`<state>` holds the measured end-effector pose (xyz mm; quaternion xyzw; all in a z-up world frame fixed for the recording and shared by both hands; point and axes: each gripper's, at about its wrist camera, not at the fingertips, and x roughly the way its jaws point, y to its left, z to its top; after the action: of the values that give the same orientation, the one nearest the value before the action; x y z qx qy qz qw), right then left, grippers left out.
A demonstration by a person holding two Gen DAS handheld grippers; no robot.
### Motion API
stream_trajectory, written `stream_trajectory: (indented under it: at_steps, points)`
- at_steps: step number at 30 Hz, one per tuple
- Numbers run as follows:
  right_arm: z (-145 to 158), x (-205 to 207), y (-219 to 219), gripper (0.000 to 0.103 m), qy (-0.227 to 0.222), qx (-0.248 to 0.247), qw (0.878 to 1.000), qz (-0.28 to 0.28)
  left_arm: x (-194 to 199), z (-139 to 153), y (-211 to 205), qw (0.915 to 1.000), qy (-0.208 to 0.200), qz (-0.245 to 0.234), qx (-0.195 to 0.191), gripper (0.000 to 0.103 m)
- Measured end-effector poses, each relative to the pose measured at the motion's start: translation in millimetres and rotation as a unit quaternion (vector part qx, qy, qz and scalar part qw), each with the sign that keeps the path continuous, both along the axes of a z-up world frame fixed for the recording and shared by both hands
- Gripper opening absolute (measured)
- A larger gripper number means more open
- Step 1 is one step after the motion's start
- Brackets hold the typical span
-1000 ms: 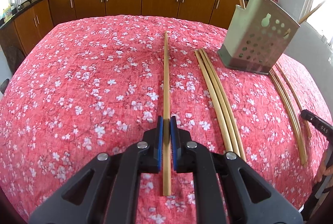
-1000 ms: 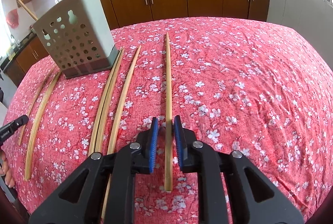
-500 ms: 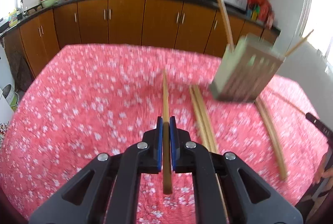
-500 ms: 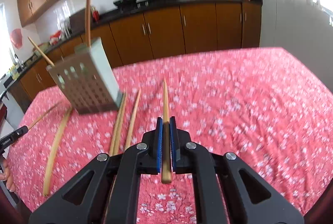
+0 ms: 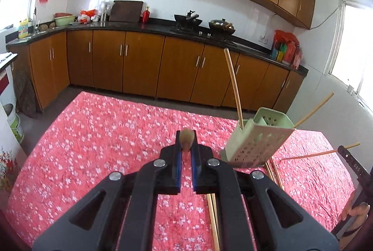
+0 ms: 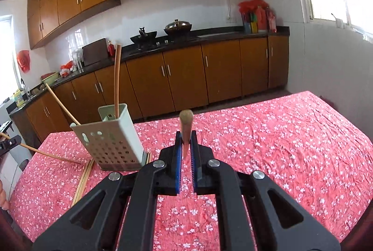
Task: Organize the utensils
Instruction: 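Lift both chopsticks and carry them above the utensil holder, then open both grippers to release the chopsticks into the holder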
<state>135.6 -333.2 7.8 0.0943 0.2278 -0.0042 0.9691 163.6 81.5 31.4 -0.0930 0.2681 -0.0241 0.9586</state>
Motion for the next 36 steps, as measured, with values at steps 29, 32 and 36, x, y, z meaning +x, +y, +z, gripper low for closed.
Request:
stream_trajectory:
  at_steps: [29, 32, 36]
  points:
    - [121.2, 34.5, 60.3, 0.008, -0.178, 0.016, 0.981, 0.072, 43.5, 151.3, -82.7, 0.9824, -0.182, -0.024, -0.034, 0.008]
    - [107.9, 46.7, 62.1, 0.008, -0.163, 0.018, 0.984, 0.07, 58.1, 140.9, -95.4, 0.9816, -0.187, -0.022, -0.032, 0.008]
    - [87.8, 62.5, 61.2, 0.008, -0.132, 0.031, 0.988, 0.071, 79.3, 116.0, -109.1, 0.9858, -0.162, -0.033, -0.033, 0.008]
